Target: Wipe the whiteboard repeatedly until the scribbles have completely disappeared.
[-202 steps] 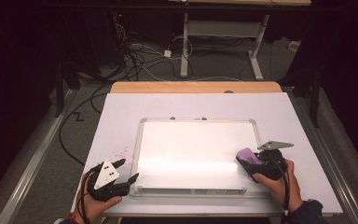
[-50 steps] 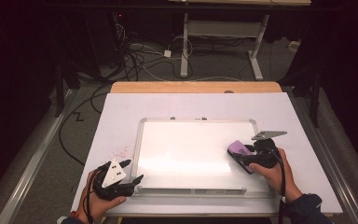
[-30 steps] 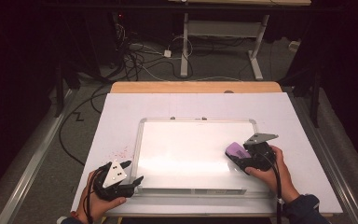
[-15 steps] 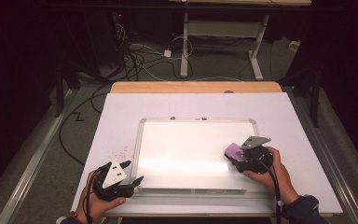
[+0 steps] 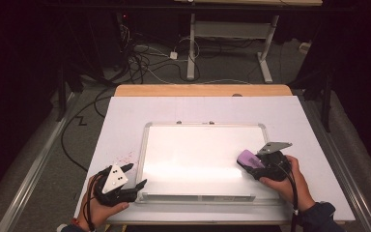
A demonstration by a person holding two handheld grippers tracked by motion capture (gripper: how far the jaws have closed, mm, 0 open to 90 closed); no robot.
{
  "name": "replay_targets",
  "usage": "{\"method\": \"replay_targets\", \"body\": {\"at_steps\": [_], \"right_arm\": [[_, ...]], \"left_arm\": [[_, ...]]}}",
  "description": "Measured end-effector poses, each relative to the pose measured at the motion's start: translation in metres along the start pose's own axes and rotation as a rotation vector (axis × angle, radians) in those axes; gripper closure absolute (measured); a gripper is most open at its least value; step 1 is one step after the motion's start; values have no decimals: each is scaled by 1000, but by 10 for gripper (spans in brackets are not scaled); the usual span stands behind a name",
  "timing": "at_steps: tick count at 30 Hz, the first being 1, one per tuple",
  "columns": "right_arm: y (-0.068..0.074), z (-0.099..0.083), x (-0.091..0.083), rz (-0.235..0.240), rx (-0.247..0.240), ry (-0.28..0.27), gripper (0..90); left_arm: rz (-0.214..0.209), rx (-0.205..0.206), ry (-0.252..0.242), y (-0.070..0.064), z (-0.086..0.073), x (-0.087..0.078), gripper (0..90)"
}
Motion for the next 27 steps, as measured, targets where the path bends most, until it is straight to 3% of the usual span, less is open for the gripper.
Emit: {"method": "replay_targets", "body": {"at_steps": [10, 13, 19, 23, 27], "right_arm": [[-3, 7, 0, 38, 23, -8, 412], [-3, 14, -5, 73, 68, -43, 412], [-7, 30, -14, 132, 159, -101, 411], [-8, 36, -17, 228, 266, -134, 412], [-6, 34, -14, 270, 293, -123, 412]], "left_arm": [[16, 46, -45, 6, 36, 9, 266], [32, 83, -57, 6, 56, 18, 253], [-7, 169, -89, -2, 101, 48, 253], [-48, 216, -71, -11, 116, 68, 257], [-87, 240, -63, -22, 127, 86, 288]]}}
Point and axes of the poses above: each handheld gripper's, and its own axes: x roughly forward along the jaws, z roughly out of its top, y roughly to its left, the point moved 10 cm from there along x, roughly forward along the jaws, and after that the axes turned 5 degrees about -y, right-handed, at the moved point
